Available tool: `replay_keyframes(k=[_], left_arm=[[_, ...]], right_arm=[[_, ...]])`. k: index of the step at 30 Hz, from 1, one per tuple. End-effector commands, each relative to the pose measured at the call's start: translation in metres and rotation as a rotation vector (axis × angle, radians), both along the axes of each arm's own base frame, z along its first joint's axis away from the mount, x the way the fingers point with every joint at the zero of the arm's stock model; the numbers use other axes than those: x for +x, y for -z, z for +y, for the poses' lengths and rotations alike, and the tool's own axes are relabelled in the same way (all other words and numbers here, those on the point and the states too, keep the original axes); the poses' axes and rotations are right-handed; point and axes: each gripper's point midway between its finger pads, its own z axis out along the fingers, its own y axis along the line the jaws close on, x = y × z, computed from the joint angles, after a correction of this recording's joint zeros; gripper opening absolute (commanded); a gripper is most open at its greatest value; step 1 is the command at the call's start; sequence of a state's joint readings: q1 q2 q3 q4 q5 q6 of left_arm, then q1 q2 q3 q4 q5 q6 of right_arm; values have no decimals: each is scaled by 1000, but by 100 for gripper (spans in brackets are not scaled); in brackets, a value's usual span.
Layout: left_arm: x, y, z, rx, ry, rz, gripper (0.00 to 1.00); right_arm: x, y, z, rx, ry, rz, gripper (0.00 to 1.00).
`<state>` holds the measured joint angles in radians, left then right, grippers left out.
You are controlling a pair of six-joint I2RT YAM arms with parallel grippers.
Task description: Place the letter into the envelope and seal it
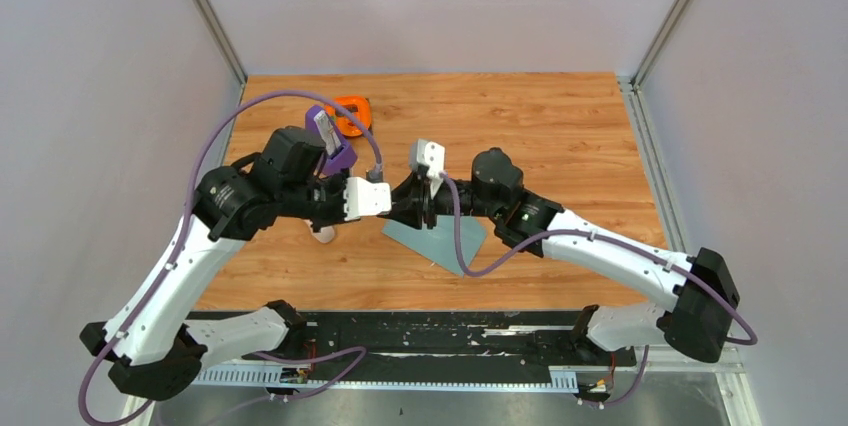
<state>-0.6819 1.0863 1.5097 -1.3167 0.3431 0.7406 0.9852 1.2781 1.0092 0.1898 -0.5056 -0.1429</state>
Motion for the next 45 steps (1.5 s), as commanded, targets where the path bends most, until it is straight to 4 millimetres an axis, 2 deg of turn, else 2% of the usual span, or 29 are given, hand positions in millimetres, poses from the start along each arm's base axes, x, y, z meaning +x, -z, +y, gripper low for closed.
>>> replay_keyframes(k=[1, 5, 6, 7, 8, 9, 10, 12, 13, 15, 20, 21, 24, 26, 27, 28, 31, 33, 34, 35, 36, 38, 39, 40, 41, 42, 43, 44, 45], left_arm=[[38, -55, -4, -99, -33, -403, 0], [51, -74, -4, -91, 26, -675, 0], [55, -85, -6, -80, 55, -779, 0], [54, -78, -7, -35, 123, -856, 0], [58, -85, -8, -29, 125, -932, 0], [57, -76, -8, 31, 191, -1014, 0], [60, -81, -9, 44, 197, -1085, 0], [61, -59, -13, 144, 301, -1204, 0], [58, -64, -12, 185, 343, -1297, 0], [59, -64, -14, 243, 381, -1420, 0], [60, -57, -14, 351, 428, -1555, 0], [61, -61, -14, 358, 419, -1583, 0], [61, -53, -16, 419, 461, -1636, 0], [61, -49, -16, 427, 469, -1635, 1], [61, -46, -14, 433, 469, -1619, 5], [61, -45, -12, 424, 455, -1600, 15], [63, -38, -2, 431, 433, -1509, 30], [62, -34, 5, 416, 412, -1434, 45], [62, -31, 7, 394, 388, -1387, 58], [62, -29, 10, 392, 380, -1339, 67], [62, -28, 13, 347, 328, -1276, 86], [62, -35, 18, 257, 218, -1145, 98], [62, -40, 20, 195, 135, -1032, 99], [57, -29, 23, 196, 127, -938, 100], [56, -41, 20, 120, 52, -850, 100], [47, -30, 18, 109, 72, -755, 100], [42, -39, 13, 40, 25, -678, 100], [30, -32, 7, 8, 63, -597, 100], [25, -38, 2, -53, 26, -532, 100]], right_arm=[[27, -26, 2, 123, 43, 351, 0], [37, -33, 7, 162, -44, 564, 0], [41, -34, 10, 159, -48, 596, 0], [46, -34, 13, 157, -43, 637, 0], [49, -36, 14, 161, -51, 660, 0], [51, -42, 13, 173, -67, 670, 0], [52, -44, 12, 179, -80, 690, 0], [56, -47, 10, 188, -102, 720, 0], [58, -47, 9, 189, -104, 735, 0], [59, -46, 7, 192, -106, 750, 0], [54, -45, 7, 187, -139, 778, 0], [54, -44, 8, 187, -143, 782, 0], [54, -43, 8, 187, -144, 788, 0], [54, -43, 7, 188, -140, 780, 0], [55, -44, 5, 192, -134, 773, 0], [56, -44, 2, 195, -126, 767, 0], [63, -44, -6, 200, -79, 741, 0], [66, -43, -10, 194, -53, 715, 0], [67, -43, -13, 192, -48, 701, 0], [66, -42, -15, 188, -49, 688, 0], [66, -42, -18, 187, -49, 671, 0], [65, -40, -25, 186, -39, 621, 0], [64, -41, -30, 191, -30, 579, 0], [65, -41, -33, 189, -12, 533, 0], [67, -38, -36, 174, 19, 492, 0], [67, -35, -40, 154, 33, 450, 0], [65, -32, -43, 135, 35, 417, 0], [59, -32, -46, 132, 16, 368, 0], [52, -35, -49, 143, -12, 326, 0]])
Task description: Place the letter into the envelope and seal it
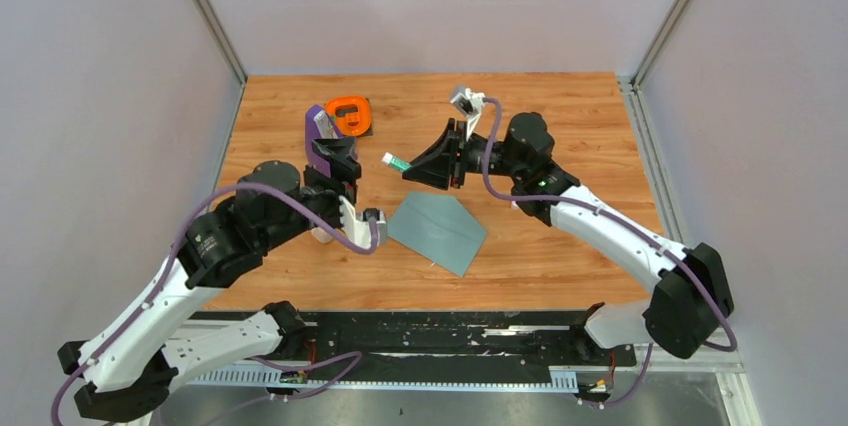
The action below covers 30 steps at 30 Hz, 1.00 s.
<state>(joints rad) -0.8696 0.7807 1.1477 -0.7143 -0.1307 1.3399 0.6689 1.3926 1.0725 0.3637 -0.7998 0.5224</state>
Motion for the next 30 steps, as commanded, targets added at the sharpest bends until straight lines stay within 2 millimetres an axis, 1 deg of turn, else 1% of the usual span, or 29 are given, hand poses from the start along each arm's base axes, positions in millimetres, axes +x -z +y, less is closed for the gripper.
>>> replay_keyframes(k=[1, 2, 3, 4, 5, 6, 7, 8, 9, 10, 11, 12, 13, 14, 15, 16, 18, 19, 21, 24, 27, 30], left_arm=[[-44, 23, -12, -244, -29, 484, 100], [-45, 19, -14, -311, -54, 536, 100], [-49, 15, -20, -352, -33, 572, 100], [-48, 11, -21, -413, -59, 614, 100], [-51, 2, -26, -457, -36, 639, 100], [-49, 1, -27, -510, -65, 691, 100], [-52, -8, -35, -548, -30, 727, 100], [-54, -11, -38, -609, -49, 788, 100], [-59, -20, -48, -644, 3, 836, 100], [-63, -23, -53, -705, -10, 916, 100], [-70, -32, -63, -768, 25, 1010, 100], [-77, -44, -73, -798, 97, 1054, 99], [-79, -47, -78, -849, 90, 1130, 98], [-82, -62, -85, -883, 157, 1149, 98], [-82, -66, -88, -923, 152, 1202, 97], [-82, -79, -92, -952, 205, 1190, 96], [-81, -92, -97, -984, 246, 1189, 92], [-79, -95, -99, -995, 247, 1195, 89], [-72, -97, -102, -1016, 230, 1203, 86], [-69, -97, -106, -1021, 229, 1218, 85], [-64, -98, -109, -1033, 222, 1225, 81], [-59, -104, -111, -1049, 225, 1209, 77]], right_arm=[[-21, -15, -18, 29, -17, -286, 0], [-25, -20, -21, 59, -11, -315, 0], [-28, -26, -26, 92, 10, -336, 0], [-30, -32, -30, 125, 35, -358, 0], [-32, -38, -34, 157, 57, -382, 0], [-34, -44, -38, 190, 73, -397, 0], [-37, -51, -42, 226, 89, -413, 0], [-40, -58, -45, 263, 105, -428, 0], [-42, -64, -48, 299, 124, -441, 0], [-44, -71, -51, 335, 142, -459, 0], [-46, -77, -52, 367, 163, -472, 0], [-46, -84, -55, 397, 190, -481, 0], [-49, -89, -56, 423, 199, -495, 0], [-50, -94, -56, 444, 210, -507, 0], [-51, -97, -57, 458, 220, -519, 0], [-51, -99, -57, 465, 228, -528, 0], [-50, -100, -56, 467, 237, -535, 0], [-51, -100, -55, 472, 232, -541, 0], [-55, -101, -54, 478, 215, -553, 0], [-57, -101, -51, 475, 200, -555, 0], [-58, -102, -49, 475, 188, -564, 0], [-59, -102, -47, 469, 176, -563, 0]])
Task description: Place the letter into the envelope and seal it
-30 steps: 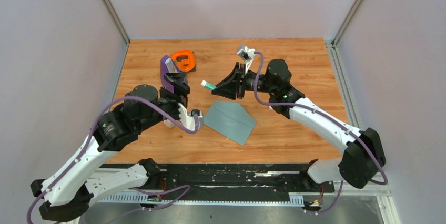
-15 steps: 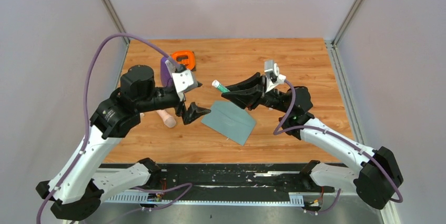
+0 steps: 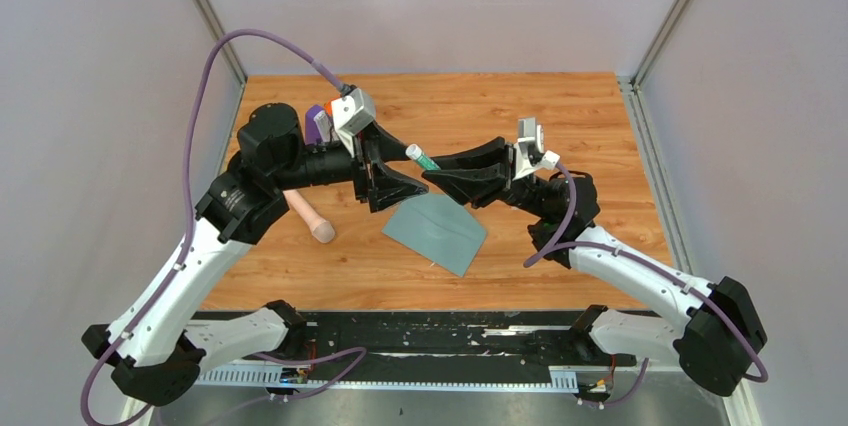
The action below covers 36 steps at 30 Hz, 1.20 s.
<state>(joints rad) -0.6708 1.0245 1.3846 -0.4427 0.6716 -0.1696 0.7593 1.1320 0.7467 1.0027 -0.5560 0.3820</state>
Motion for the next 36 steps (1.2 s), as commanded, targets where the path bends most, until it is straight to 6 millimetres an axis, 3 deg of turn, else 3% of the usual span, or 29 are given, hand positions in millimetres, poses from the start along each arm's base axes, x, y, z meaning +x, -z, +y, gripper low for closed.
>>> replay_keyframes(k=[1, 4, 10, 11, 20, 24, 26, 30, 35, 36], left_arm=[[0, -36, -1, -87, 0, -44, 74], [7, -37, -2, -81, -20, -60, 63], [11, -35, -3, -64, -28, -80, 53], [11, -33, -3, -59, -27, -76, 52], [13, -24, -4, -35, -21, -77, 50], [10, -26, -6, -35, -1, -80, 43], [13, -23, -6, -23, -13, -86, 35], [11, -15, -7, 0, -2, -75, 3], [11, -2, -5, 44, -11, -49, 0], [13, 1, -4, 57, -19, -59, 0]], right_arm=[[-6, -18, -1, 39, -9, -62, 0], [-7, -18, 1, 35, -16, -63, 0], [-7, -18, 2, 29, -13, -62, 0], [-8, -26, 1, 43, -12, -76, 0], [-9, -19, 4, 32, -30, -61, 0], [-8, -17, 4, 33, -23, -56, 0], [-8, -18, 3, 34, -21, -60, 0], [-7, -16, 3, 28, -16, -53, 0], [-4, -11, 1, 8, 14, -41, 1], [0, -6, 3, -20, 23, -20, 13]])
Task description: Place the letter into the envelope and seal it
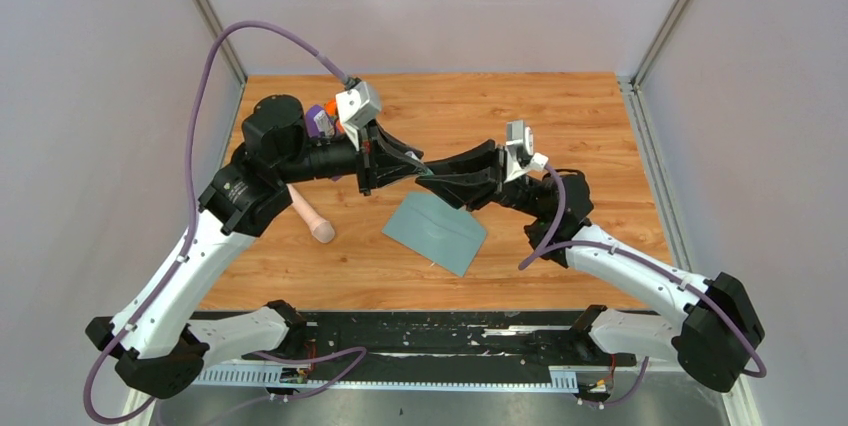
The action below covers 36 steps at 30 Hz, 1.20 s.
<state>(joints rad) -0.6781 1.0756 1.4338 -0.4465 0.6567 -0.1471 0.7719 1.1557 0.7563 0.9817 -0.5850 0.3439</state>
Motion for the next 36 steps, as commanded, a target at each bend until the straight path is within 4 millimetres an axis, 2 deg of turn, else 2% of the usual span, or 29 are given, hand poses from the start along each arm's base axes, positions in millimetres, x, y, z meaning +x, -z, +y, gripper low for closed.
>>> replay_keyframes(k=[1, 2, 3, 4, 5, 6, 7, 8, 11, 12, 13, 15, 16, 17, 18, 19, 20, 21, 22, 23, 24, 25, 26, 27, 30, 31, 32, 33, 36], left_arm=[[7, 13, 6, 76, -40, -33, 0], [13, 16, 7, 101, -53, -53, 0], [25, 31, 10, 175, -87, -76, 0], [31, 36, 14, 213, -107, -97, 0], [46, 56, 21, 300, -162, -77, 0], [55, 60, 27, 351, -178, -119, 0], [70, 80, 39, 440, -201, -111, 0], [76, 88, 46, 475, -208, -105, 0], [105, 128, 82, 614, -261, -40, 0], [109, 136, 90, 637, -267, -26, 0], [118, 148, 103, 666, -288, -8, 0], [126, 166, 113, 686, -276, 3, 0], [131, 169, 112, 681, -268, -16, 0], [133, 181, 110, 688, -240, -21, 0], [140, 180, 105, 664, -237, -60, 0], [137, 189, 100, 637, -210, -45, 0], [140, 183, 87, 566, -182, -86, 0], [133, 196, 81, 540, -157, -57, 0], [130, 194, 64, 498, -115, -97, 0], [124, 211, 58, 506, -85, -79, 0], [119, 215, 41, 493, -39, -120, 0], [110, 233, 36, 499, -6, -100, 0], [106, 233, 20, 459, 29, -132, 0], [99, 246, 15, 452, 51, -116, 0], [89, 259, -10, 389, 131, -126, 0], [94, 255, -17, 359, 127, -162, 0], [93, 263, -21, 353, 130, -138, 0], [98, 261, -27, 335, 121, -164, 0], [98, 284, -39, 360, 116, -143, 0]], right_arm=[[3, -16, -6, 8, 56, -2, 38], [10, -6, -4, -41, 80, 38, 62], [17, 2, -4, -76, 115, 63, 72], [24, 10, -5, -111, 146, 87, 75], [31, 21, -6, -151, 174, 117, 77], [40, 34, -8, -194, 203, 160, 78], [49, 50, -11, -239, 236, 212, 79], [60, 68, -14, -289, 277, 272, 81], [87, 134, -26, -453, 393, 478, 91], [93, 155, -30, -498, 415, 538, 98], [96, 176, -33, -538, 430, 597, 100], [98, 207, -37, -589, 443, 699, 100], [99, 220, -39, -610, 453, 744, 98], [101, 231, -41, -623, 469, 795, 93], [102, 242, -43, -643, 480, 843, 85], [103, 252, -45, -660, 488, 893, 72], [102, 262, -47, -679, 487, 954, 56], [101, 271, -48, -689, 481, 1018, 40], [97, 278, -48, -700, 458, 1072, 28], [95, 286, -48, -703, 446, 1122, 17], [93, 294, -49, -707, 441, 1169, 9], [92, 304, -49, -716, 439, 1211, 1], [90, 311, -49, -720, 440, 1244, 0], [89, 317, -50, -725, 442, 1273, 0], [87, 335, -53, -748, 460, 1331, 0], [88, 341, -54, -753, 471, 1349, 0], [87, 346, -56, -760, 480, 1363, 0], [88, 350, -58, -764, 490, 1376, 0], [87, 362, -65, -780, 510, 1402, 0]])
